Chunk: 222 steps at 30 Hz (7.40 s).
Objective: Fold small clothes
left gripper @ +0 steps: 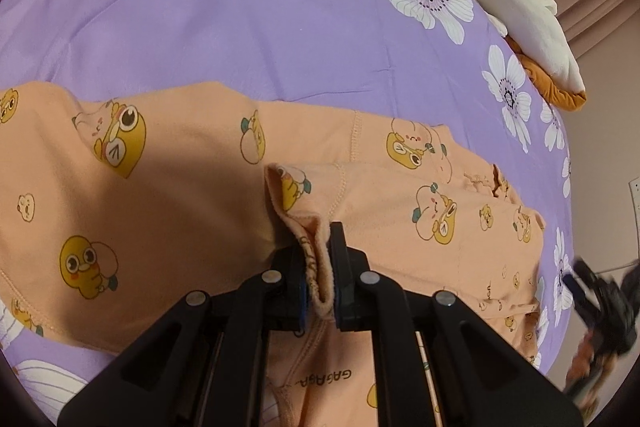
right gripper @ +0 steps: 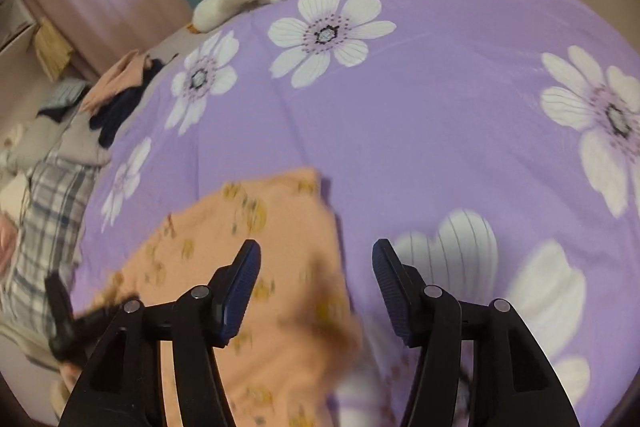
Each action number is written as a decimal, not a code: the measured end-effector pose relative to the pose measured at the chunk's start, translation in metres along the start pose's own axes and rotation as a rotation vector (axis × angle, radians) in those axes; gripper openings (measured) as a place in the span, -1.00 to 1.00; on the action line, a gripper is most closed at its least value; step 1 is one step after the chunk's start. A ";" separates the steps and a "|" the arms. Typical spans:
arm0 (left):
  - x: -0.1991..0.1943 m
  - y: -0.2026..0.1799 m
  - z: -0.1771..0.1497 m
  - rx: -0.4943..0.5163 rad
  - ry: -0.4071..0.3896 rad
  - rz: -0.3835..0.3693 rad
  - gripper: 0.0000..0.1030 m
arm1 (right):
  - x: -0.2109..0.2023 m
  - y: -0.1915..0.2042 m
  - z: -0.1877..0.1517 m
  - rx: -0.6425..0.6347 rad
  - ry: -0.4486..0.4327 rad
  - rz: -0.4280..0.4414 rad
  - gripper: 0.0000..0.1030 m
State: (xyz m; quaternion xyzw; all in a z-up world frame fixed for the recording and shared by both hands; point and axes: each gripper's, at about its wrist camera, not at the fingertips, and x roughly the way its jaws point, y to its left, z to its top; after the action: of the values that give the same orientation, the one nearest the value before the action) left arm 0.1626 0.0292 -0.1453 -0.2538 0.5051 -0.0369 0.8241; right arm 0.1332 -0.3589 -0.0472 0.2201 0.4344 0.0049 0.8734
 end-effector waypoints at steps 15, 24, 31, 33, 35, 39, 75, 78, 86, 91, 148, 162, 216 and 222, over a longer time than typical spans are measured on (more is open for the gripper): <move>0.002 -0.003 0.003 0.030 0.011 0.003 -0.80 | 0.107 0.012 0.062 0.004 0.183 0.005 -0.91; 0.000 0.000 0.006 0.014 0.022 -0.028 -0.79 | 0.110 0.011 0.062 -0.048 0.183 -0.065 -0.84; -0.023 -0.005 -0.002 0.021 0.003 -0.037 -0.33 | 0.035 0.006 0.034 -0.142 0.081 -0.152 -0.13; -0.024 -0.007 -0.007 0.028 0.011 -0.020 -0.33 | 0.022 -0.001 0.014 -0.130 0.092 -0.122 -0.13; -0.024 -0.008 -0.011 0.032 0.015 -0.019 -0.36 | 0.020 -0.007 -0.003 -0.108 0.121 -0.091 -0.13; -0.024 -0.007 -0.019 0.033 0.006 -0.004 -0.37 | 0.014 -0.001 -0.036 -0.130 0.091 -0.094 -0.13; -0.027 0.013 -0.014 -0.061 0.035 -0.104 -0.40 | 0.039 -0.006 -0.073 -0.044 0.013 -0.195 -0.85; -0.057 0.017 -0.016 -0.068 -0.030 -0.081 -0.14 | 0.037 -0.006 -0.072 -0.043 0.022 -0.197 -0.85; -0.147 0.054 -0.016 -0.084 -0.258 0.220 0.68 | 0.011 0.004 -0.072 -0.057 -0.017 -0.236 0.15; -0.173 0.085 -0.026 -0.109 -0.306 0.360 0.75 | -0.023 0.029 -0.075 -0.118 -0.071 -0.195 0.24; -0.192 0.072 0.038 -0.140 -0.435 0.073 -0.94 | -0.036 0.090 -0.107 -0.248 -0.051 -0.169 0.43; -0.169 -0.027 0.025 0.073 -0.352 -0.045 -0.94 | -0.049 0.064 -0.105 -0.183 -0.074 -0.159 0.43; -0.147 0.048 -0.035 -0.014 -0.187 0.229 0.32 | 0.014 0.150 -0.083 -0.328 0.158 0.107 0.46; -0.152 0.078 -0.048 -0.089 -0.160 0.264 0.30 | 0.043 0.215 -0.100 -0.513 0.203 0.110 0.46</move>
State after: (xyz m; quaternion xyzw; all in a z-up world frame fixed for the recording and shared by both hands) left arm 0.0326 0.1272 -0.0742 -0.2234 0.4680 0.1146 0.8473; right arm 0.1228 -0.1179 -0.0486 0.0133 0.4915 0.1844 0.8510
